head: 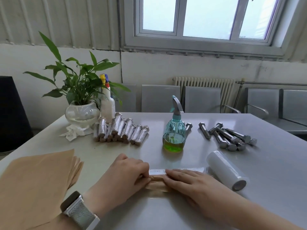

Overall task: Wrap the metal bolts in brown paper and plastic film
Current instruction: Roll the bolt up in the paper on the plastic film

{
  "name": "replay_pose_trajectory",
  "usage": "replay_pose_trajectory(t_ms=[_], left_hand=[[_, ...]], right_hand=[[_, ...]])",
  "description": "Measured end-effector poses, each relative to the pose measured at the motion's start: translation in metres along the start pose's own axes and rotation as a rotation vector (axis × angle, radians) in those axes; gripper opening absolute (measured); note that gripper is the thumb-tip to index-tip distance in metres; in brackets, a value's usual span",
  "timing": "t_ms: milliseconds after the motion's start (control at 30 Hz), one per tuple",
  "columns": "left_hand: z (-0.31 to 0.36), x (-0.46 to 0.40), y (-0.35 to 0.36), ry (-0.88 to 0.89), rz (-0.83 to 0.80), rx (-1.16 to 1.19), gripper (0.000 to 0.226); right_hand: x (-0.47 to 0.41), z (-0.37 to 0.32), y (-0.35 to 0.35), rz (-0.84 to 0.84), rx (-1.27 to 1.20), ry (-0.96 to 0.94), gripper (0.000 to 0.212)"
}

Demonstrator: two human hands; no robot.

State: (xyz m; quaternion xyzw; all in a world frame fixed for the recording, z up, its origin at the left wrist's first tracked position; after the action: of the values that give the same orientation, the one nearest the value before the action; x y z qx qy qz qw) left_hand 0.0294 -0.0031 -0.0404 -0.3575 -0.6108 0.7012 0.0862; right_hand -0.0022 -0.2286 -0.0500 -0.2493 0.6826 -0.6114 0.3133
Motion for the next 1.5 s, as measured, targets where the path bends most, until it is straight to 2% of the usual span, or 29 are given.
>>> replay_pose_trajectory(t_ms=[133,200,300,400,567,800,900,1033,1233,1333,1500], left_hand=[[0.000,-0.001,0.001,0.010,0.000,-0.020,0.023],[0.001,-0.001,0.002,0.002,0.008,-0.029,0.021],[0.005,0.000,0.002,-0.009,0.029,-0.024,0.013],[0.006,0.000,0.003,-0.027,0.046,-0.019,0.010],[0.000,0.002,0.007,-0.033,0.006,0.054,0.017],[0.000,0.005,0.004,-0.045,-0.008,0.059,0.022],[-0.001,0.007,0.001,-0.065,-0.022,0.060,0.025],[0.001,0.008,-0.003,-0.046,-0.003,0.042,0.020],[0.016,0.006,-0.005,0.047,0.146,-0.143,0.026],[0.017,0.006,-0.003,0.058,0.169,-0.168,0.024],[0.017,0.005,-0.002,0.071,0.182,-0.188,0.017]], right_hand=[[0.002,0.009,-0.002,-0.044,-0.163,-0.009,0.056],[-0.002,0.011,-0.007,-0.064,-0.260,0.024,0.043],[-0.016,0.016,-0.017,-0.028,-0.409,0.172,0.023],[-0.037,0.023,-0.025,0.006,-0.335,0.272,0.022],[-0.057,0.027,-0.025,-0.208,-0.205,0.299,0.029],[-0.067,0.015,-0.038,-0.324,-0.132,0.322,0.027],[-0.073,0.009,-0.046,-0.295,-0.071,0.308,0.023],[-0.074,0.003,-0.044,-0.296,0.020,0.271,0.031],[-0.068,-0.001,-0.029,-0.155,0.210,0.170,0.029],[-0.065,0.003,-0.024,-0.078,0.219,0.162,0.027],[-0.057,0.010,-0.022,-0.072,0.124,0.167,0.030]])
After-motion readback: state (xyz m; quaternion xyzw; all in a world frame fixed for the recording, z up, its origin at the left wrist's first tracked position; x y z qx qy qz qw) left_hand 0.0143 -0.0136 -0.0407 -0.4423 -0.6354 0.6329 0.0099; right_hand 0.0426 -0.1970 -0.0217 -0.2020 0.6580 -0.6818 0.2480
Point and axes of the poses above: each hand's wrist, its own x-axis away from the middle knuckle, its own y-axis out of the palm, z = x × y, the point moved 3 cm from there along -x, towards the middle knuckle, and after that the axes turned 7 degrees about -x, right-handed, at the moved point
